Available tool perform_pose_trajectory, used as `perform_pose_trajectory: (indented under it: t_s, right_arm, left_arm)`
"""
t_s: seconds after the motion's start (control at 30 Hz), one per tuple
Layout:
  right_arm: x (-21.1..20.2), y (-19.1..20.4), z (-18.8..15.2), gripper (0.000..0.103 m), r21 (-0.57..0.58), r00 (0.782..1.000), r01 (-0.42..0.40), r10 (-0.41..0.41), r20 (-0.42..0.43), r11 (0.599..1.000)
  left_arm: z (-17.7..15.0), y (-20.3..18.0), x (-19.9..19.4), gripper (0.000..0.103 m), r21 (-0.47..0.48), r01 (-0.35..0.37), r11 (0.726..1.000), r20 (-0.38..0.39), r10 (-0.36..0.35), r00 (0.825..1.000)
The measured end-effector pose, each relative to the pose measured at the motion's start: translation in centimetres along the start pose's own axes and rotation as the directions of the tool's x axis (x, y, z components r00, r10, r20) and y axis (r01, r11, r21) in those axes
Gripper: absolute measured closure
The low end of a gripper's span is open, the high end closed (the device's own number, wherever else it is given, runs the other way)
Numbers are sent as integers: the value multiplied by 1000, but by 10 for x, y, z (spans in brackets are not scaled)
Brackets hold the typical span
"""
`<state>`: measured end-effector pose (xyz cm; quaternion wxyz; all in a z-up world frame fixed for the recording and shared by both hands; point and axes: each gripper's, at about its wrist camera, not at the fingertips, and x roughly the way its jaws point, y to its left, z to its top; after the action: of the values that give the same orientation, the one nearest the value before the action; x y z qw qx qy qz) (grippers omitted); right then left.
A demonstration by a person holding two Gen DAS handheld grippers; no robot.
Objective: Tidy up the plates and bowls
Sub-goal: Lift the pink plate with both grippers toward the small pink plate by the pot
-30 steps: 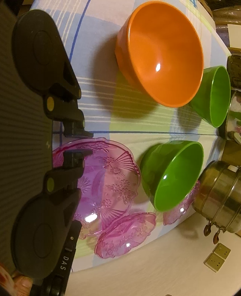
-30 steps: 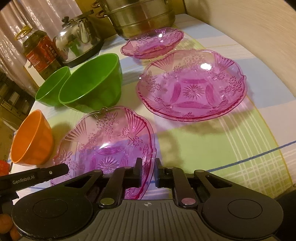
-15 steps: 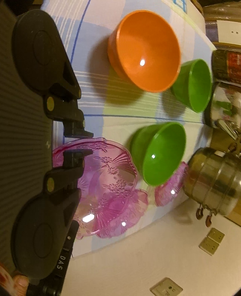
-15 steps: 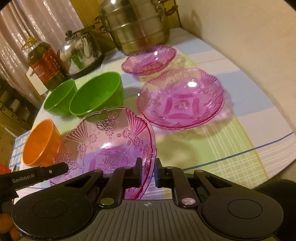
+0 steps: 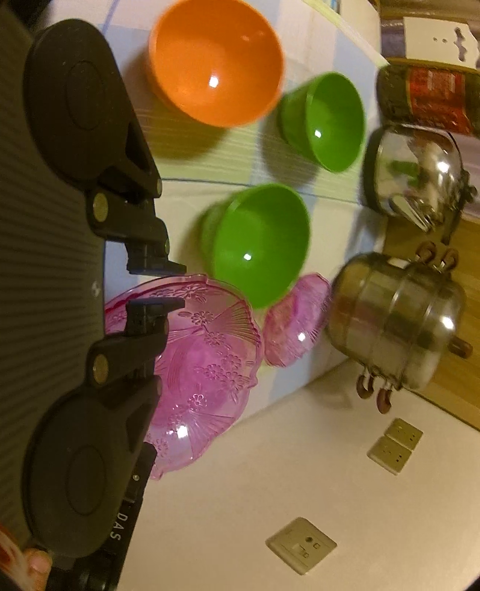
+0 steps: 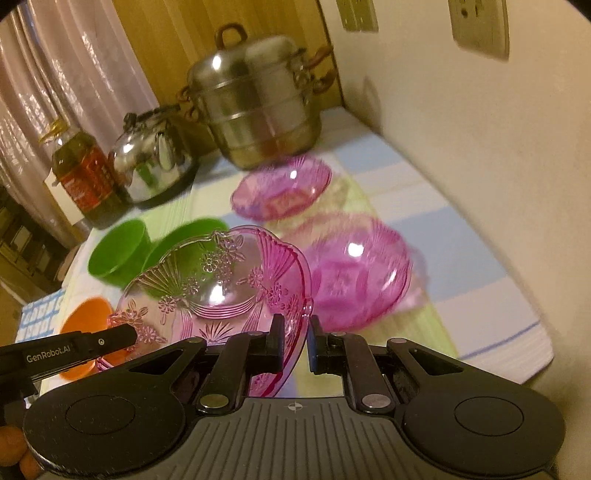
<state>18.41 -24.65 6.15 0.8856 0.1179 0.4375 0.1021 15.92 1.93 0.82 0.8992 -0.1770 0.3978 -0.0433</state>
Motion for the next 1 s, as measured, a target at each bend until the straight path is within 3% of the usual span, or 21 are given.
perform_pose_trajectory:
  t_s: [0.43, 0.73, 1.0]
  right_arm:
    - [52, -10, 80, 91, 22, 998, 3, -4, 56, 1000]
    - [135, -22, 136, 91, 22, 1000, 0, -1, 27, 1000]
    - [208, -34, 164, 91, -15, 1000, 1, -1, -24, 1000]
  left_arm:
    - [86, -28, 64, 93, 12, 21, 1000, 22, -22, 1000]
    - [148, -37, 145, 93, 40, -3, 999, -15, 4, 1000]
    - [172, -30, 214, 93, 87, -35, 996, -89, 42, 995]
